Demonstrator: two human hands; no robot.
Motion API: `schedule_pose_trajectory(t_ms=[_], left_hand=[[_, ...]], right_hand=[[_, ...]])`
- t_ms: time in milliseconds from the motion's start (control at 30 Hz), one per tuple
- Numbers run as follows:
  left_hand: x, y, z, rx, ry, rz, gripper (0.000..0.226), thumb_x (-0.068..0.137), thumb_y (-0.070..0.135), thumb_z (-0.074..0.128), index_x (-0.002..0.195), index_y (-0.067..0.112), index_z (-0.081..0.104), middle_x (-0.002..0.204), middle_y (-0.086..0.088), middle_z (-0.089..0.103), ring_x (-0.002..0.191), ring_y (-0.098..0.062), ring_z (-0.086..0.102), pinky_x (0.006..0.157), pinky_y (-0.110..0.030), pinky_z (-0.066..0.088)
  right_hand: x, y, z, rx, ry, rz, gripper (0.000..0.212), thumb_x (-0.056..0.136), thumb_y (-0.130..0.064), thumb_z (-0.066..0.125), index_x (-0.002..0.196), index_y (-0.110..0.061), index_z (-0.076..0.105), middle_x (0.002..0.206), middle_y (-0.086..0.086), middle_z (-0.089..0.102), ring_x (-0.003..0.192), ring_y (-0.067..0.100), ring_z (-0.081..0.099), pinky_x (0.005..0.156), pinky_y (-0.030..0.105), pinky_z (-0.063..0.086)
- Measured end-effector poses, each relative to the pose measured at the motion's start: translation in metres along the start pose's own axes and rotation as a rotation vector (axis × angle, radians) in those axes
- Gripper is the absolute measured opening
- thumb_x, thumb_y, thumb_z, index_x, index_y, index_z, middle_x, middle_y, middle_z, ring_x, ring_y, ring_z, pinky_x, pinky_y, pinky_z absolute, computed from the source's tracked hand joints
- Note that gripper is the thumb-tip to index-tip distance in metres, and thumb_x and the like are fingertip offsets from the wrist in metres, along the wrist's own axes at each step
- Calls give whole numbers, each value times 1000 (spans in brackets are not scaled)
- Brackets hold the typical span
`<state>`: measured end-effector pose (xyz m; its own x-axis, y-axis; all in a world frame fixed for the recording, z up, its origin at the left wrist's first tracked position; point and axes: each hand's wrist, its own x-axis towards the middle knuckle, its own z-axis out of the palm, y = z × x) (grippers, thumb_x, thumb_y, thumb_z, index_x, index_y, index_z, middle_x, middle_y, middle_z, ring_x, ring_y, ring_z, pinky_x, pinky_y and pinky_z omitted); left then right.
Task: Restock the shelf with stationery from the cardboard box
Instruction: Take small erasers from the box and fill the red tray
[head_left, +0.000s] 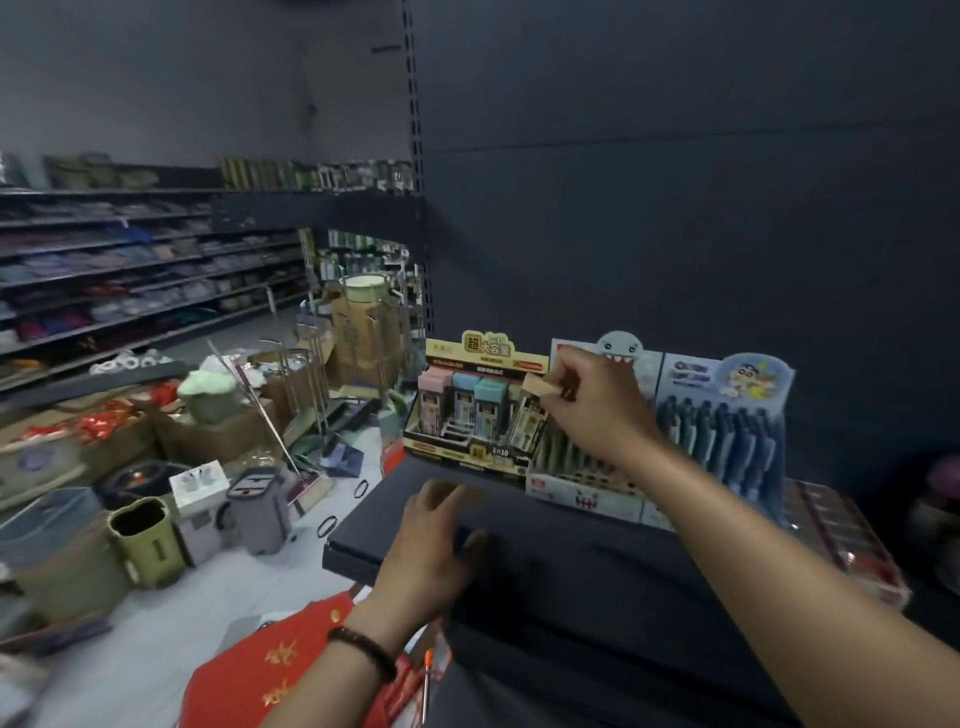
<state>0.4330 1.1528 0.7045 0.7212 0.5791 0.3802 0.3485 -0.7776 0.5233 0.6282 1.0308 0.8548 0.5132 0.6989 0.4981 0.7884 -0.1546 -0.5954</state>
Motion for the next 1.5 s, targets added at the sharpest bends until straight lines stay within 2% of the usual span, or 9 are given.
schedule_pose_trajectory(t_ms=[133,300,433,600,733,867,1033,1200,1500], left_hand=[[52,-2,15,98,-49,14,66,100,40,67,154,57,33,165,-2,24,152,-32,26,119,-50,42],[89,-8,45,195,-21,5,82,100,51,62,161,59,7,170,-13,4,157,-41,6,125,-57,26],[89,-17,55,218,33,31,81,95,47,66,161,51,19,160,-12,18,151,-37,15,124,-55,34],[89,-16,54,133,70,40,73,89,34,71,151,43,35,152,-5,26,149,-33,18,117,-50,45],[90,-17,55,128,68,29,72,89,28,68,151,42,35,153,-5,26,149,-33,18,115,-50,48],[90,-16,54,140,81,24,77,84,10,47,154,40,36,153,-8,26,146,-35,19,114,-51,47],[89,-16,52,142,61,10,77,86,9,47,155,41,33,156,-6,21,148,-35,14,115,-50,46],[89,-15,51,149,47,-2,78,85,9,48,154,42,34,155,-7,21,148,-35,14,113,-49,48],[89,-14,49,156,52,-8,74,85,14,45,154,39,34,154,-9,22,147,-36,15,116,-49,44]], right_hand=[[54,15,23,-141,-21,-37,19,93,-10,74,91,-25,62,94,-5,70,77,6,62,60,26,45],[87,29,47,-184,-85,-28,40,96,-10,73,129,-33,71,117,-10,70,100,9,63,87,30,53],[94,37,59,-256,-126,-11,33,93,-11,67,116,-34,76,114,-2,76,83,11,70,78,39,63],[89,33,67,-380,-182,-51,26,88,-14,66,107,-30,72,102,-5,75,92,17,66,82,38,59],[91,34,71,-399,-162,-48,20,86,-14,69,101,-28,70,97,-5,76,90,17,68,83,37,59],[94,34,70,-415,-174,-25,19,87,-11,71,100,-25,69,98,-5,74,92,17,66,83,35,56],[95,34,71,-496,-175,-22,20,85,-13,71,96,-29,66,92,-9,71,89,16,64,86,34,52],[96,42,81,-498,-169,-4,17,86,-17,74,97,-30,68,96,-14,70,91,14,57,104,38,35],[103,44,92,-765,-92,10,5,89,-25,77,85,-28,78,81,-9,69,97,19,56,94,43,28]])
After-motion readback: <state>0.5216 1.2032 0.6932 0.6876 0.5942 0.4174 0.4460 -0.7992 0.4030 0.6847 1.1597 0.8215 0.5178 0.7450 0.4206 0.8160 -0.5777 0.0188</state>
